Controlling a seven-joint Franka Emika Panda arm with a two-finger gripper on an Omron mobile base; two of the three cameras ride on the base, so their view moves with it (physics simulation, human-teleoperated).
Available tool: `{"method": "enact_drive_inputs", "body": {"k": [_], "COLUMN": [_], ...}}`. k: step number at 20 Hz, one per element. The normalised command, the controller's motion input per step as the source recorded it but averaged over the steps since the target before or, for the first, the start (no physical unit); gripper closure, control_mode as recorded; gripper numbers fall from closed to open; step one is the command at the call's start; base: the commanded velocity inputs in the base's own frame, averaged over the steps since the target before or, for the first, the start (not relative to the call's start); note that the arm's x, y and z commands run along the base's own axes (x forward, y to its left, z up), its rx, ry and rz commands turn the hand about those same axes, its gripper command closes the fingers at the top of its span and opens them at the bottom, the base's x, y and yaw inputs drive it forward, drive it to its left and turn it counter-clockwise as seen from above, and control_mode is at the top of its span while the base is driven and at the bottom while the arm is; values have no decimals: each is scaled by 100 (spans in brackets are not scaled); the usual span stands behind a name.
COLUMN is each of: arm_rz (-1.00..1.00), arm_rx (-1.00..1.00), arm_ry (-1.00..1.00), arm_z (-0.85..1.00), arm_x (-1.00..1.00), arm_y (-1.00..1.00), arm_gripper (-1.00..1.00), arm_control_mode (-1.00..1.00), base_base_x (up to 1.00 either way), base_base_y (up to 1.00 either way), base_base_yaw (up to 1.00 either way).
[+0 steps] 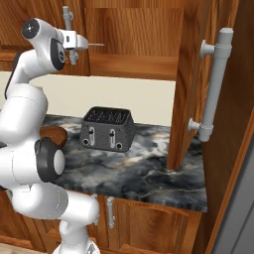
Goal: Open the cabinet and setup a tea strainer by placing it in the bowl upright.
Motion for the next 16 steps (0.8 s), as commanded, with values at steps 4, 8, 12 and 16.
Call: {"method": "enact_drive_inputs", "body": {"k": [4,8,12,16], "arm_rz": [0,0,-7,-4], "arm_rx": [0,6,5,8], "arm_ry": [0,1,1,-1], "arm_z": [-1,0,-1,0], "arm_x": [35,49,29,2], "arm_y": [-37,-72,-79,-51], "arm_gripper": [100,100,100,100], "arm_control_mode": [-100,-100,-100,-100], "base_base_x": [0,0,0,0], "base_base_y": [0,0,0,0], "base_base_yaw": [0,0,0,0]}}
